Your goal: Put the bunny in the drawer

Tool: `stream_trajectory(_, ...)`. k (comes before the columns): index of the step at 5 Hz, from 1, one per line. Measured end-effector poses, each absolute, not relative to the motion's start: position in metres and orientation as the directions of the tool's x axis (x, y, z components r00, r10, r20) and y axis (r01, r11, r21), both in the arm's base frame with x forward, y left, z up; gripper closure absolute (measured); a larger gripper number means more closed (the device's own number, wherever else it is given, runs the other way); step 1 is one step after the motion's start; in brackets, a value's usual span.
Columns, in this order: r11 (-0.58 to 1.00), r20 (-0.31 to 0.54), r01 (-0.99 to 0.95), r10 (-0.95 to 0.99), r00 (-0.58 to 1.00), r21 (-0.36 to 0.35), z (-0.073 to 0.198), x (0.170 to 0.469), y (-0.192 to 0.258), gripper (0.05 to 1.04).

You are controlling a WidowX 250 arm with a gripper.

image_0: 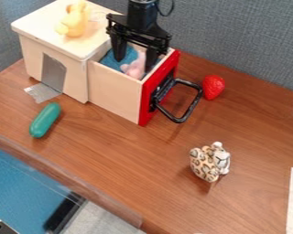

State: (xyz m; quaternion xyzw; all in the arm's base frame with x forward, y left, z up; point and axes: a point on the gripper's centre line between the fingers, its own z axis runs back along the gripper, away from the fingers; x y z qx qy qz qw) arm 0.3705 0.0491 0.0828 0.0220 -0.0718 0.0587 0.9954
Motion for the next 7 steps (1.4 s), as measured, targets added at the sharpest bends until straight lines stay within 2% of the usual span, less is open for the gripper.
stream_trajectory(1, 0.992, 0.206, -0.125, 0.119, 0.971, 0.017, 0.117, 0.368, 0.045, 0.079)
stream_trajectory(2, 0.994, 0.221, -0.107, 0.109, 0.969, -0.019, 0.144, 0.36, 0.038, 0.083)
stream_trajectory(3, 0.998, 0.185, -0.057, 0.06, 0.981, -0.021, 0.144, 0.353, 0.035, 0.083)
stream_trajectory(7, 0.998, 0.183, -0.054, 0.056, 0.981, -0.019, 0.144, 0.353, 0.035, 0.083)
